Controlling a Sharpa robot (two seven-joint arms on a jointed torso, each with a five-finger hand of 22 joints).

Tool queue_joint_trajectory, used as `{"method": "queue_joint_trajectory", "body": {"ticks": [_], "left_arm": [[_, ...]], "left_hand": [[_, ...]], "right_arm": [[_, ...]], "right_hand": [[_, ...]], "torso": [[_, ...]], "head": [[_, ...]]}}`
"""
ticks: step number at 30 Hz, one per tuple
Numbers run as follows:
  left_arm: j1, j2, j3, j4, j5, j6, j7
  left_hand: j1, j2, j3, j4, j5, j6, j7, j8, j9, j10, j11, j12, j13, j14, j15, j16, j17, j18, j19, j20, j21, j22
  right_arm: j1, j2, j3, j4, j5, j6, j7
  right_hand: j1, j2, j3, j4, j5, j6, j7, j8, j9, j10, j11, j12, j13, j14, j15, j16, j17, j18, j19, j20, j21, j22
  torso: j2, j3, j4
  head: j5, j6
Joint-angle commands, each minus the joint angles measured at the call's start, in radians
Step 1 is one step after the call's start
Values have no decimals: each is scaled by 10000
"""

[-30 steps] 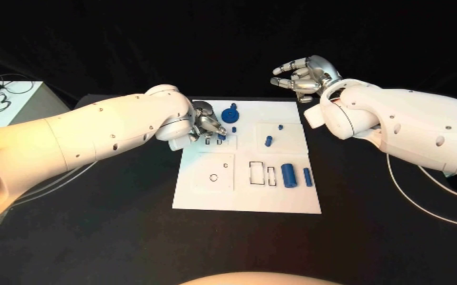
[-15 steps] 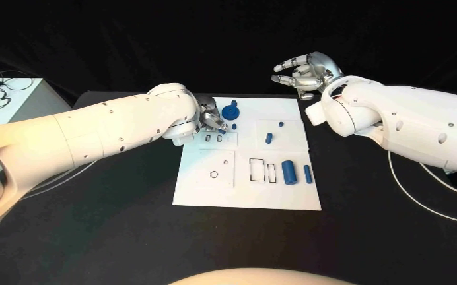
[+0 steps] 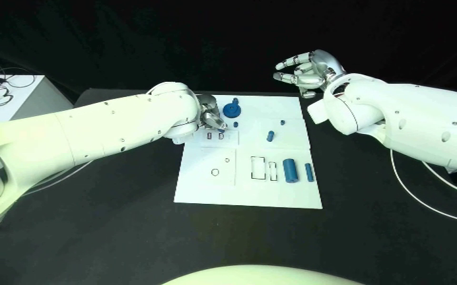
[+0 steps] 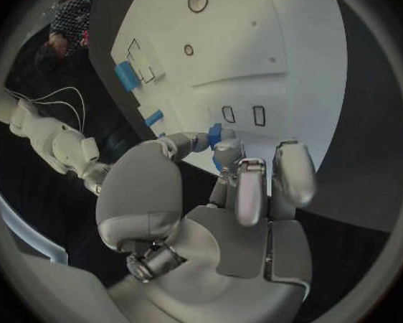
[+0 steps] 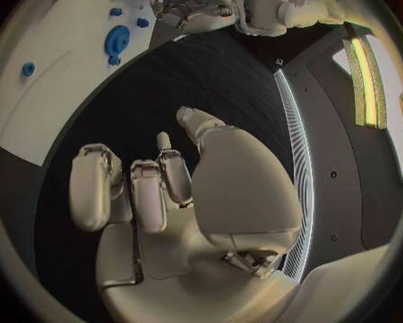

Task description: Assemble the parts on the task board

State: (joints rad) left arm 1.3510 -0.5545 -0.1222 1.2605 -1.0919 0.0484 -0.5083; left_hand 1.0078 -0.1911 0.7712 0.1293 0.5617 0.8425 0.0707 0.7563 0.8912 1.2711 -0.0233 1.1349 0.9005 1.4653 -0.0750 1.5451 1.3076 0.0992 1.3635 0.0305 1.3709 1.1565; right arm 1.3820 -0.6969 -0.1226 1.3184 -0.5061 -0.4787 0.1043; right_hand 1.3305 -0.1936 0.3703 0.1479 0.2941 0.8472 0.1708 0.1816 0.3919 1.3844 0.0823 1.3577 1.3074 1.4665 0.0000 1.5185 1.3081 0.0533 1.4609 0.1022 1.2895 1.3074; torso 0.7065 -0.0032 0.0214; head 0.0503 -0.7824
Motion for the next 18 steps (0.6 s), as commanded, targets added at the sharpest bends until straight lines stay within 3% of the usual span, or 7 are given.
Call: {"method": "queue_joint_trajectory", "body": {"ticks": [1, 8, 18], "left_arm": [[-15, -21, -84, 55, -190, 83, -44], [-51, -58, -264, 74, -131, 87, -49], [-139, -43, -322, 30, -47, 19, -42]], "left_hand": [[-39, 72, 1858, -1907, 67, 245, -192, 59, 73, 124, -15, 55, 32, 956, -64, 36, 2326, -148, 87, -5, 61, 29], [-72, 70, 1837, -1895, 94, 274, -209, 98, 95, 177, -27, 102, 84, 970, -70, 67, 2369, -155, 105, -9, 78, 62], [-82, 72, 1832, -1892, 101, 283, -216, 112, 103, 191, -33, 110, 90, 975, -73, 78, 2384, -155, 107, -11, 80, 66]], "right_arm": [[2, -4, 4, -10, -79, 123, 5], [2, -8, 4, -24, -85, 162, -2], [1, -1, 3, -30, -91, 200, -8]], "right_hand": [[-105, -17, 68, -4, -39, -46, 6, 18, -6, -76, 8, -35, 613, 758, 35, -22, 1481, 160, -94, 6, -51, 75], [-125, -24, 75, 5, -34, -46, 6, 26, -5, -75, 8, -34, 612, 755, 35, -28, 1471, 160, -94, 7, -55, 74], [-140, -24, 86, 13, -22, -46, 5, 33, -4, -75, 8, -35, 610, 757, 35, -25, 1479, 164, -101, 7, -74, 59]], "torso": [[4, -6, -10], [3, -4, -5], [6, -11, -18]], "head": [[17, -20], [29, -73], [39, -111]]}}
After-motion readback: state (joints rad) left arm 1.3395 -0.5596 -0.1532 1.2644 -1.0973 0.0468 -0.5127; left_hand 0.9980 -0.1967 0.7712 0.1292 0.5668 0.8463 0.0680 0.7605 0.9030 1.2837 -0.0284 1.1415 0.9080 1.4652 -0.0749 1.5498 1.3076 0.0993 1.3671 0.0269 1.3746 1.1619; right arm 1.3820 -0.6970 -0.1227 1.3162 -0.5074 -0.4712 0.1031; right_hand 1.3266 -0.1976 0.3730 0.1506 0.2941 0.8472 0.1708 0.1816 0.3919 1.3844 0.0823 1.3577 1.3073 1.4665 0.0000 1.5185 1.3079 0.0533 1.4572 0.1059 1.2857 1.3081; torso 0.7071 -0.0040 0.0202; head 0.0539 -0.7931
